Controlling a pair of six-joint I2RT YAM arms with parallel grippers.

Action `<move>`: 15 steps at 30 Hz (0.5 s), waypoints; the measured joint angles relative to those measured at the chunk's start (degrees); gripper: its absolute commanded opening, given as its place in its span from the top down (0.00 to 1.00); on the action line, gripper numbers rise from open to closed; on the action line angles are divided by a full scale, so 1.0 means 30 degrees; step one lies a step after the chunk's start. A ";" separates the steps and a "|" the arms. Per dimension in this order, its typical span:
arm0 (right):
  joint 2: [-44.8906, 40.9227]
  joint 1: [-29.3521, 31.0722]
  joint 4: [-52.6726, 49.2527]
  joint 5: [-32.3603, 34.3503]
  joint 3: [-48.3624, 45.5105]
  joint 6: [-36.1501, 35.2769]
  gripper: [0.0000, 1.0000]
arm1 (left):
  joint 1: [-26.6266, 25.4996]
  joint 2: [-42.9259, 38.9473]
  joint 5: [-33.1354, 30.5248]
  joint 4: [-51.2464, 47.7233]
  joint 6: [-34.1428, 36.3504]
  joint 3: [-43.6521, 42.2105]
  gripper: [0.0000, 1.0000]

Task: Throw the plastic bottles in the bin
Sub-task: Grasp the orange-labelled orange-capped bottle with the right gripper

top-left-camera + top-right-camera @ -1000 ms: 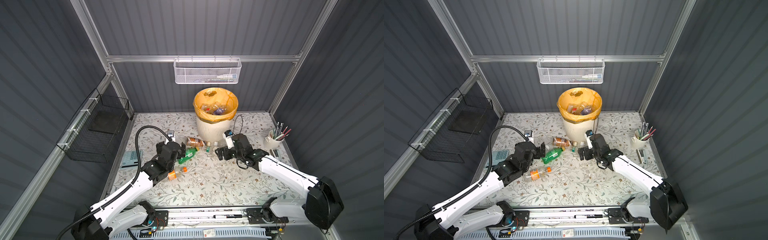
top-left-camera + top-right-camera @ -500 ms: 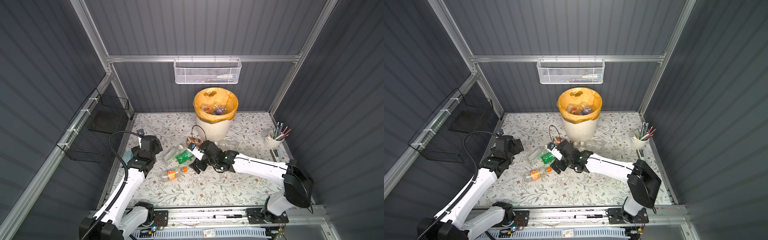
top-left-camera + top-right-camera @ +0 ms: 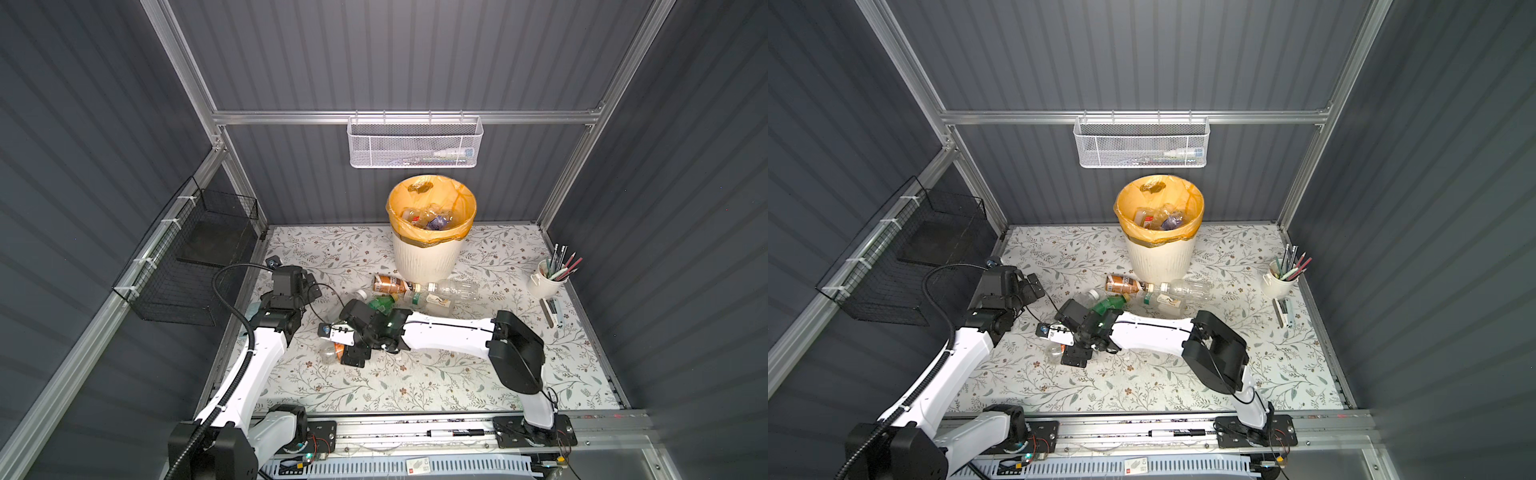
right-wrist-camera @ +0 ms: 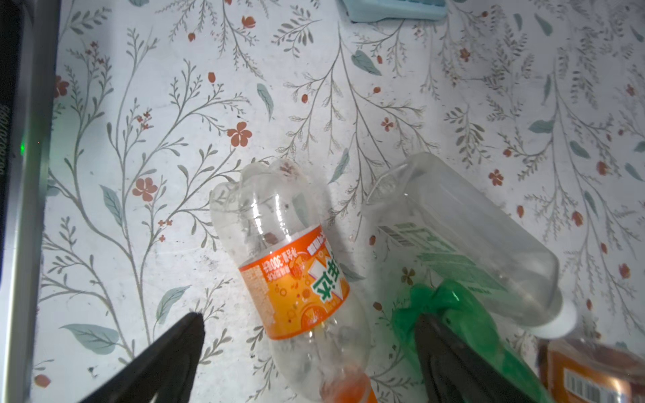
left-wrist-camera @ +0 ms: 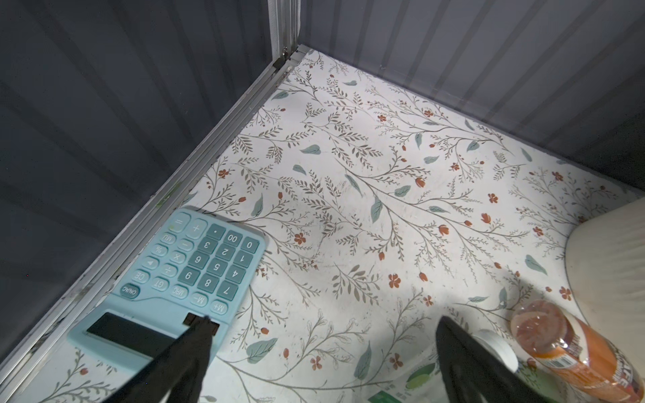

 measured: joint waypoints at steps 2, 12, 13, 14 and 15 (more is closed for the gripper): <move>0.0648 0.0015 -0.0466 -0.0029 0.0729 -0.0503 0.06 | 0.0066 0.0000 0.0138 0.0087 -0.0051 0.0000 0.00; 0.3934 0.0124 -0.2557 0.0240 0.4095 -0.2441 0.18 | 0.0080 0.0022 0.0561 0.0087 -0.0044 0.0000 0.00; 0.4153 0.0160 -0.2754 0.0270 0.4320 -0.2586 0.19 | 0.0080 0.0022 0.0641 0.0087 -0.0044 0.0000 0.00; 0.4306 0.0197 -0.2929 0.0277 0.4503 -0.2703 0.20 | 0.0080 0.0029 0.0692 0.0080 -0.0044 0.0000 0.00; 0.4452 0.0233 -0.3024 0.0284 0.4619 -0.2805 0.21 | 0.0080 0.0036 0.0707 0.0087 -0.0044 0.0000 0.00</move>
